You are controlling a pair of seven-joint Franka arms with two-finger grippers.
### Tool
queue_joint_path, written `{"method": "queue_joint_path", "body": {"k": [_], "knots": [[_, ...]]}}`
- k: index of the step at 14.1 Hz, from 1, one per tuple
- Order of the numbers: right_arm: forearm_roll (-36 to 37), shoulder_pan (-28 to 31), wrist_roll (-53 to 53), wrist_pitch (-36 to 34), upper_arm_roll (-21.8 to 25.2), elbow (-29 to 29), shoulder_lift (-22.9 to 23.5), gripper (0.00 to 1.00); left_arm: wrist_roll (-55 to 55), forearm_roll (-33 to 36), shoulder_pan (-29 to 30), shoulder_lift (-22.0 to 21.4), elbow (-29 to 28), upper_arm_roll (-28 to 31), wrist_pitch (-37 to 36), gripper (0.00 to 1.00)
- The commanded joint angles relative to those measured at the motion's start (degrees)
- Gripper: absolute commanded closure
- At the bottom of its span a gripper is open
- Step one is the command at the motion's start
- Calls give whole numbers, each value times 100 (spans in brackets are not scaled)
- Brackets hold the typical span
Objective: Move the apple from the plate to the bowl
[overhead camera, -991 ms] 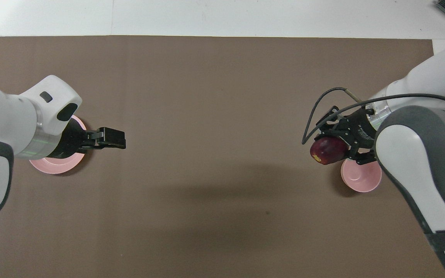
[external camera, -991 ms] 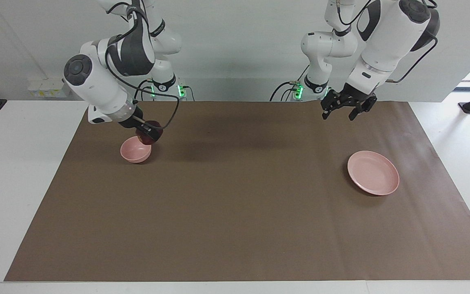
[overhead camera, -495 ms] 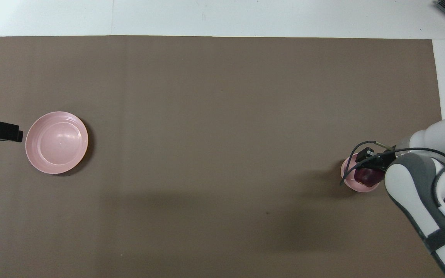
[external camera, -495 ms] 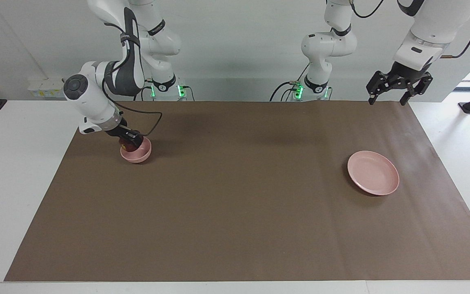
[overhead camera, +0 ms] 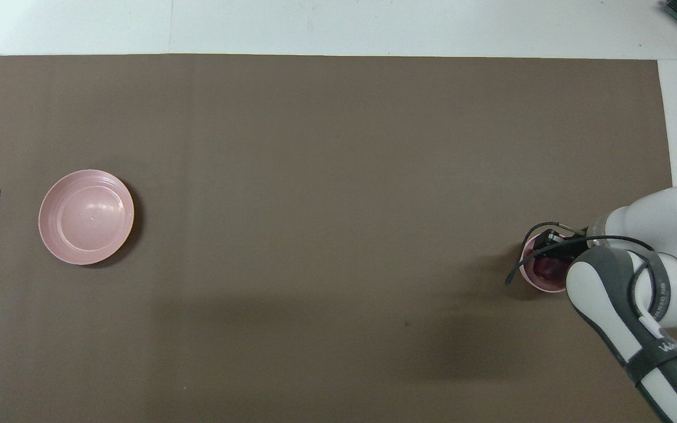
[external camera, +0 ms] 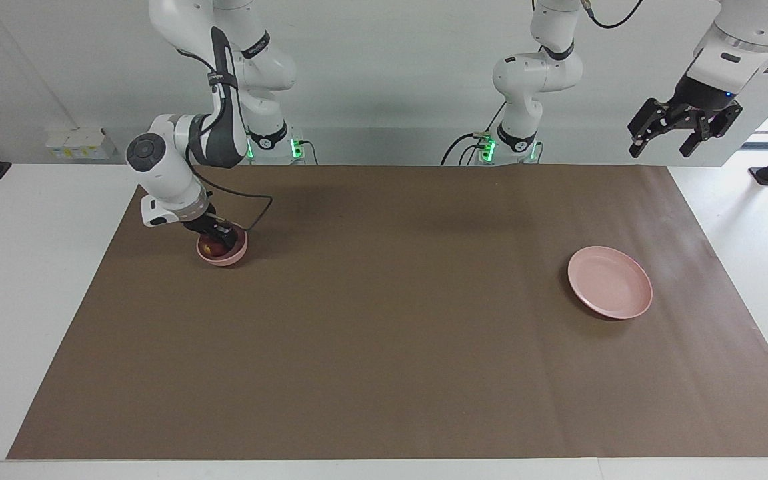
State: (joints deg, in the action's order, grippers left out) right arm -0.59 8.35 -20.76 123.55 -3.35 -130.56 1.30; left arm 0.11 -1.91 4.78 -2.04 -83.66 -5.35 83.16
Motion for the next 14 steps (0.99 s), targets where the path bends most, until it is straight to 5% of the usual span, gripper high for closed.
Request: {"method": "queue_joint_path", "body": {"k": [1,14], "knots": [[138,-8,116,2,-43,161,37,0,-186,-108,-56,-77,-238,-10,104,0],[94,-114,1576,-2061,-79,3077,37,0,-142,-108,32,-77,-353,-10,25,0]]}}
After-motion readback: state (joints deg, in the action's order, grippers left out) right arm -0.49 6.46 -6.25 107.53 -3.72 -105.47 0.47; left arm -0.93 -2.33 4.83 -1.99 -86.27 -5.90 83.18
